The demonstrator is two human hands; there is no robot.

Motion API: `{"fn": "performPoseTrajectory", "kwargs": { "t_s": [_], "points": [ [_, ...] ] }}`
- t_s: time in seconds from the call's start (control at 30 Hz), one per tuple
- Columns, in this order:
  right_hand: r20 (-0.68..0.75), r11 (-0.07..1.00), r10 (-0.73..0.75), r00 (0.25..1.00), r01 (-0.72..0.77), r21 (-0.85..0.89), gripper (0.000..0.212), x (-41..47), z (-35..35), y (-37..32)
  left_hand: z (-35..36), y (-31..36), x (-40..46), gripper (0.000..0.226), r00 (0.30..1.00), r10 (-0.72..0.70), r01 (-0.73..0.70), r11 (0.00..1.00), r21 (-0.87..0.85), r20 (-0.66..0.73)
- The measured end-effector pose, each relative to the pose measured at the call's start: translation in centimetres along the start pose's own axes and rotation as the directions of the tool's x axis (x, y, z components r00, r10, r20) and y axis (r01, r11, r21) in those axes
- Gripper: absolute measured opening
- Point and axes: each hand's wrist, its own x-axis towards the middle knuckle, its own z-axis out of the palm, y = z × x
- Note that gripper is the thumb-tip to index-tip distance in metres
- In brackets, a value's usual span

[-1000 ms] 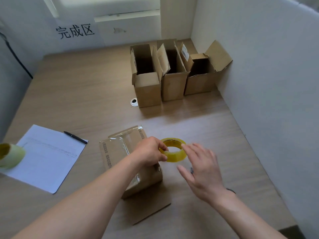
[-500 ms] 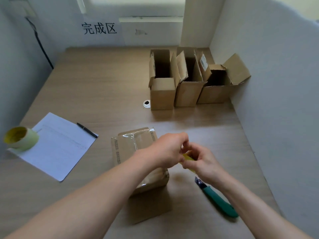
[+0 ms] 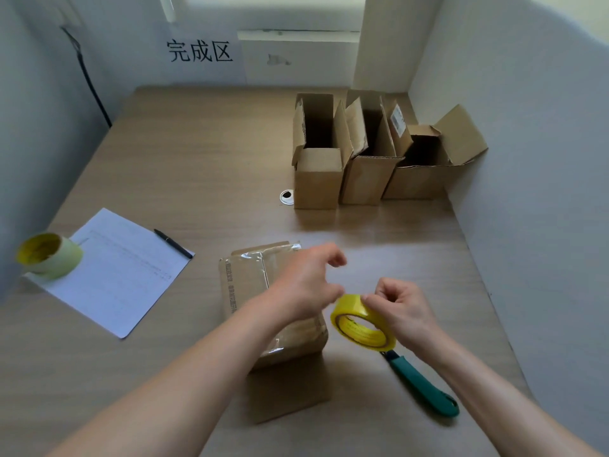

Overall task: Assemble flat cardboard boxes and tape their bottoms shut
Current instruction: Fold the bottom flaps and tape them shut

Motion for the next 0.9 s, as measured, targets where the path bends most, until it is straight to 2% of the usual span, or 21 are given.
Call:
{"fn": "performPoseTrajectory", "kwargs": {
  "t_s": [0.1, 0.17, 0.2, 0.27, 0.33, 0.4, 0.47, 0.57, 0.67, 0.8, 0.83, 0.9],
  "points": [
    [-0.079, 0.969, -0.053, 0.996, 0.032, -0.245, 0.042, 0.5, -1.3, 0.5, -1.3, -2.8, -2.3, 0.032, 0.941, 0.031, -0.011, 0.998, 0.061, -0.336],
    [-0.066, 0.863, -0.166, 0.984, 0.112, -0.493, 0.043, 0.6, -2.1, 0.8, -0.8, -5.1, -4.9, 0.050, 0.899, 0.077, -0.008, 0.987, 0.160, -0.430],
    [-0.038, 0.790, -0.217, 0.975, 0.152, -0.594, 0.046, 0.6, -2.4, 1.2, -0.1, -6.2, -6.2, 0.065, 0.914, 0.051, 0.037, 0.978, 0.207, -0.403],
    [-0.001, 0.675, -0.252, 0.968, 0.175, -0.717, 0.046, 0.4, -2.5, 2.6, 1.8, -8.1, -8.3, 0.090, 0.969, -0.082, 0.162, 0.924, 0.346, -0.235],
    [0.013, 0.618, -0.230, 0.973, 0.157, -0.770, 0.040, -0.1, -2.3, 4.2, 3.4, -9.9, -9.2, 0.098, 0.978, -0.173, 0.208, 0.842, 0.498, -0.116],
    [0.058, 0.582, -0.231, 0.971, 0.186, -0.791, 0.042, -0.7, -1.8, 5.3, 4.1, -11.0, -9.3, 0.097, 0.981, -0.161, 0.194, 0.816, 0.545, -0.108],
    [0.099, 0.589, -0.216, 0.971, 0.211, -0.780, 0.046, -1.1, -1.2, 5.9, 4.3, -11.5, -9.0, 0.095, 0.983, -0.139, 0.184, 0.826, 0.532, -0.122],
    [0.110, 0.610, -0.184, 0.977, 0.201, -0.766, 0.041, -1.8, -0.9, 6.7, 4.4, -12.0, -8.9, 0.093, 0.982, -0.116, 0.179, 0.831, 0.526, -0.152],
    [0.012, 0.675, -0.033, 0.999, 0.031, -0.737, 0.037, -2.4, -0.8, 7.6, 4.5, -12.1, -8.9, 0.092, 0.981, -0.105, 0.176, 0.835, 0.521, -0.163],
    [-0.058, 0.690, 0.205, 0.977, -0.186, -0.699, 0.029, -2.9, -0.5, 7.0, 4.5, -12.1, -9.0, 0.093, 0.981, -0.097, 0.172, 0.844, 0.507, -0.170],
    [-0.073, 0.669, 0.200, 0.977, -0.190, -0.719, 0.037, -2.9, -0.4, 6.6, 4.5, -12.0, -9.0, 0.093, 0.980, -0.097, 0.173, 0.845, 0.506, -0.173],
    [-0.140, 0.636, 0.001, 0.990, -0.108, -0.764, 0.053, -3.0, 0.2, 5.5, 4.5, -11.9, -9.0, 0.094, 0.978, -0.096, 0.179, 0.837, 0.516, -0.183]
  ]
}}
